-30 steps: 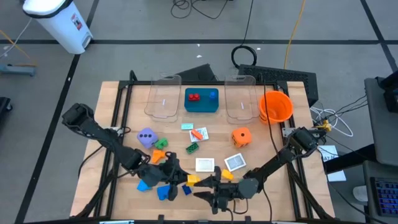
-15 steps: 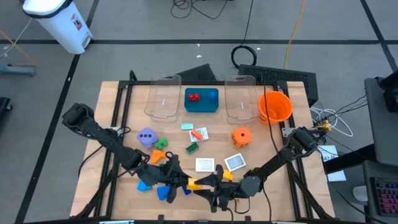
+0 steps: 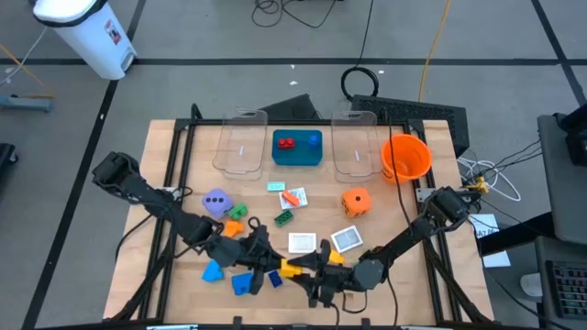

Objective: Pick & Place Toys
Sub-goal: Put the yellow game piece into the blue bin

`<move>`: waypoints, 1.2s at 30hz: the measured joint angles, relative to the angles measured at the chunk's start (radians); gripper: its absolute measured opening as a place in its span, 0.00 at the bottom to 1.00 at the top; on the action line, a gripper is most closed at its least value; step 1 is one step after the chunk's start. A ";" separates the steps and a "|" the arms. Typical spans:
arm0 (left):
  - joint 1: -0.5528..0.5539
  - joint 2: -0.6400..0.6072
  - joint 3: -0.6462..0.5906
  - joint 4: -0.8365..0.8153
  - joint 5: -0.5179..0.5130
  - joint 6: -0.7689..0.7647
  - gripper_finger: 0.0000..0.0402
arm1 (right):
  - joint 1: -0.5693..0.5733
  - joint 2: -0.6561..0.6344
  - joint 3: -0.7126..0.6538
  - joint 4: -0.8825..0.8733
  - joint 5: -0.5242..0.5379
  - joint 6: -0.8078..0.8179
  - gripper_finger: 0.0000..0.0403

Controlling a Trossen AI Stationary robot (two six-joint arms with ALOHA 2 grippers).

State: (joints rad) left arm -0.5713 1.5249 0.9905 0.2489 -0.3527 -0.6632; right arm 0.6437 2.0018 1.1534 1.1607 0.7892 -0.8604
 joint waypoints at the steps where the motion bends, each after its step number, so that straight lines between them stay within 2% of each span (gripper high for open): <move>1: 0.001 0.000 0.000 0.006 0.000 0.000 0.02 | 0.000 0.000 0.000 -0.004 0.013 0.000 0.45; 5: 0.001 0.000 0.000 0.014 -0.003 0.002 0.03 | 0.000 0.000 0.000 -0.018 0.030 0.001 0.44; 10: 0.001 0.000 0.000 0.013 -0.004 0.000 0.01 | 0.000 0.000 0.000 -0.020 0.032 -0.002 0.37; 15: 0.002 0.000 0.000 0.014 0.011 0.010 0.09 | 0.000 0.000 0.000 -0.021 0.031 0.004 0.33; 23: 0.039 0.000 0.000 0.012 0.117 0.061 0.25 | 0.000 0.001 -0.001 -0.019 0.047 0.011 0.34; 29: 0.090 -0.001 0.000 0.006 0.240 0.093 0.38 | 0.000 0.002 -0.002 -0.016 0.074 0.011 0.34; 32: 0.120 -0.009 0.001 -0.018 0.329 0.087 0.42 | 0.000 0.002 -0.002 -0.018 0.089 0.008 0.34; 36: 0.137 -0.051 0.003 -0.126 0.328 0.091 0.43 | 0.002 0.002 -0.002 -0.018 0.152 -0.010 0.34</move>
State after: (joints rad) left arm -0.4343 1.4739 0.9932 0.1226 -0.0249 -0.5726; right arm 0.6458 2.0037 1.1518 1.1423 0.9409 -0.8706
